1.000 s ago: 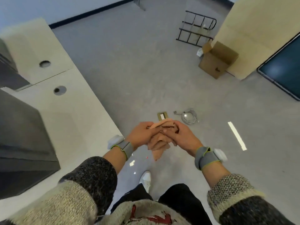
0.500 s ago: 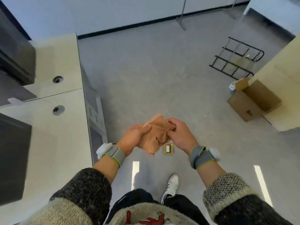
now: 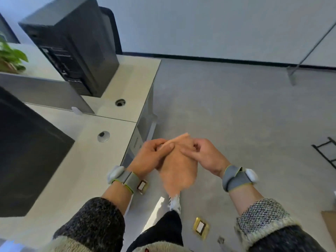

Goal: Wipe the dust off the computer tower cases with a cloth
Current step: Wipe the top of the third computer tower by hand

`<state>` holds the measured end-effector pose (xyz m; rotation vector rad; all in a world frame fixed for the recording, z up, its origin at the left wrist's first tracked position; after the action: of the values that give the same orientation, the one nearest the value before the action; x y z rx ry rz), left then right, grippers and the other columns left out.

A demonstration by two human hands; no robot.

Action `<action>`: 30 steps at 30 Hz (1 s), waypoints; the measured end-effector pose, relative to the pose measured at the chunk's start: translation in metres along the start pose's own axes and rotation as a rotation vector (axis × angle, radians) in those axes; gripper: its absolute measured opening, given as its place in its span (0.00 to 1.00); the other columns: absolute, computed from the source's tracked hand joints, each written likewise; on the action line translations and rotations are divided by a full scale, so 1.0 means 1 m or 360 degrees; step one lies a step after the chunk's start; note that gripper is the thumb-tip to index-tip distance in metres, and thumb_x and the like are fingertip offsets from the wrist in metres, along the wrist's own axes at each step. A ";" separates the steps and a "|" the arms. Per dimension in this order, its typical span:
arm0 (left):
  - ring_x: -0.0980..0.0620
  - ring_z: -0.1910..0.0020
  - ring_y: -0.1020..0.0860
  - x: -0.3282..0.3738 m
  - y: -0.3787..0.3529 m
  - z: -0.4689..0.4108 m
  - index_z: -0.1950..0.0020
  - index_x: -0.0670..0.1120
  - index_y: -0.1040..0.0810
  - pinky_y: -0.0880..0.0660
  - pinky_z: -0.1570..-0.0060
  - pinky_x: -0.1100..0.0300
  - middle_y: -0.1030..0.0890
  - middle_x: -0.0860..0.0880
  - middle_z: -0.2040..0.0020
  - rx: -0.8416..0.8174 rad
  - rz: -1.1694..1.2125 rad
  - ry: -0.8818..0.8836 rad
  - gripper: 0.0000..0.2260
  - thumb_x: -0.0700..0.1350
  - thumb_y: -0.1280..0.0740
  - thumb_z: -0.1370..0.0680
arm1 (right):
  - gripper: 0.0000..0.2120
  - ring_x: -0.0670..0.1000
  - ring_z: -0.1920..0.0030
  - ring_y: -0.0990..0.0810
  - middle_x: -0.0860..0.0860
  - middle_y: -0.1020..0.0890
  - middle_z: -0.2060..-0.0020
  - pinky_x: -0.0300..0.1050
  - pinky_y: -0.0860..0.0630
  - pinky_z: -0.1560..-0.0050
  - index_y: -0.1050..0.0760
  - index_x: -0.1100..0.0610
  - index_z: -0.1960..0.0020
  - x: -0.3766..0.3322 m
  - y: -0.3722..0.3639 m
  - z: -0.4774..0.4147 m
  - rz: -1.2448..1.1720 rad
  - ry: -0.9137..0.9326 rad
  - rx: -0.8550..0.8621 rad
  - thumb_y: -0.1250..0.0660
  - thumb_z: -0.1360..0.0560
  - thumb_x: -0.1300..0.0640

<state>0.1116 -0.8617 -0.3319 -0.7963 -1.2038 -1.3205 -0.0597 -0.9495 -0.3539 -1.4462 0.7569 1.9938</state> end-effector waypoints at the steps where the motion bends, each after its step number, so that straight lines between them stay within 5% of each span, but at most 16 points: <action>1: 0.51 0.56 0.19 -0.005 0.003 -0.024 0.43 0.47 0.14 0.24 0.62 0.59 0.14 0.47 0.54 0.0040 0.0232 0.0107 0.12 0.53 0.27 0.20 | 0.13 0.46 0.56 0.17 0.48 0.14 0.57 0.45 0.22 0.54 0.17 0.59 0.49 -0.002 0.012 -0.019 -0.0020 -0.0043 0.0048 0.24 0.21 0.49; 4: 0.46 0.54 0.19 -0.006 0.005 -0.092 0.38 0.40 0.17 0.24 0.56 0.56 0.16 0.39 0.50 0.0073 0.0852 0.0403 0.20 0.51 0.24 0.24 | 0.11 0.50 0.55 0.15 0.53 0.13 0.55 0.50 0.20 0.51 0.18 0.59 0.48 -0.014 0.050 -0.075 -0.0226 -0.0138 0.0232 0.28 0.18 0.50; 8: 0.53 0.68 0.23 0.020 0.001 -0.176 0.31 0.37 0.24 0.28 0.73 0.62 0.19 0.48 0.62 -0.0006 0.0894 0.0545 0.22 0.45 0.27 0.21 | 0.15 0.50 0.58 0.18 0.51 0.15 0.60 0.51 0.23 0.54 0.19 0.61 0.51 -0.029 0.104 -0.150 -0.0172 -0.0179 0.0479 0.29 0.18 0.48; 12: 0.49 0.59 0.18 0.039 0.015 -0.252 0.25 0.47 0.32 0.21 0.64 0.56 0.17 0.45 0.51 0.0044 0.0911 0.0597 0.32 0.41 0.22 0.26 | 0.15 0.55 0.54 0.17 0.54 0.15 0.56 0.53 0.21 0.51 0.20 0.64 0.45 -0.038 0.144 -0.229 -0.0251 -0.0197 0.0563 0.29 0.18 0.51; 17: 0.44 0.41 0.18 0.051 0.046 -0.341 0.27 0.61 0.28 0.17 0.47 0.47 0.27 0.47 0.34 0.0184 0.0404 0.0386 0.47 0.45 0.11 0.41 | 0.25 0.52 0.46 0.16 0.52 0.17 0.43 0.50 0.20 0.41 0.25 0.45 0.28 -0.051 0.184 -0.336 -0.0094 -0.0165 0.0455 0.28 0.24 0.54; 20: 0.46 0.43 0.18 0.058 0.055 -0.392 0.36 0.64 0.21 0.18 0.43 0.41 0.23 0.48 0.37 0.0178 -0.0115 0.0307 0.40 0.54 0.12 0.47 | 0.14 0.53 0.47 0.16 0.54 0.14 0.48 0.48 0.20 0.44 0.16 0.49 0.38 -0.061 0.198 -0.393 -0.0143 -0.0103 0.0233 0.28 0.22 0.61; 22: 0.55 0.54 0.16 0.075 0.061 -0.426 0.43 0.58 0.18 0.17 0.49 0.50 0.17 0.50 0.49 0.0244 -0.0420 0.0319 0.26 0.49 0.16 0.39 | 0.09 0.53 0.44 0.15 0.53 0.13 0.46 0.45 0.20 0.44 0.15 0.52 0.41 -0.069 0.208 -0.431 -0.0129 -0.0108 0.0068 0.26 0.21 0.60; 24: 0.61 0.64 0.18 0.100 0.070 -0.457 0.48 0.53 0.15 0.18 0.56 0.59 0.15 0.53 0.59 0.0386 -0.0531 0.0431 0.15 0.41 0.22 0.33 | 0.15 0.51 0.45 0.15 0.52 0.14 0.44 0.44 0.18 0.48 0.17 0.51 0.38 -0.084 0.217 -0.471 0.0033 -0.0137 -0.0205 0.21 0.24 0.57; 27: 0.58 0.62 0.16 0.122 0.085 -0.485 0.54 0.52 0.15 0.20 0.55 0.61 0.14 0.52 0.65 0.0442 -0.0581 0.0461 0.09 0.40 0.28 0.31 | 0.25 0.48 0.46 0.16 0.51 0.17 0.42 0.44 0.16 0.48 0.20 0.50 0.34 -0.106 0.216 -0.514 0.0393 -0.0127 -0.0496 0.17 0.28 0.56; 30: 0.55 0.53 0.20 0.135 0.117 -0.509 0.57 0.53 0.13 0.25 0.53 0.61 0.17 0.55 0.55 0.0717 -0.0722 0.0470 0.07 0.45 0.25 0.33 | 0.17 0.51 0.47 0.18 0.49 0.18 0.47 0.38 0.21 0.52 0.17 0.48 0.41 -0.133 0.204 -0.575 0.0832 0.0099 -0.0679 0.18 0.28 0.51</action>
<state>0.3031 -1.3652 -0.3087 0.0020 -1.4136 -1.3880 0.1986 -1.5177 -0.3515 -1.6772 0.8343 2.6434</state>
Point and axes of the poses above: each hand's wrist, its own z-axis away from the middle knuckle, its own y-axis out of the back of the hand, x = y × z, the point moved 7 cm from there along -z, towards the middle knuckle
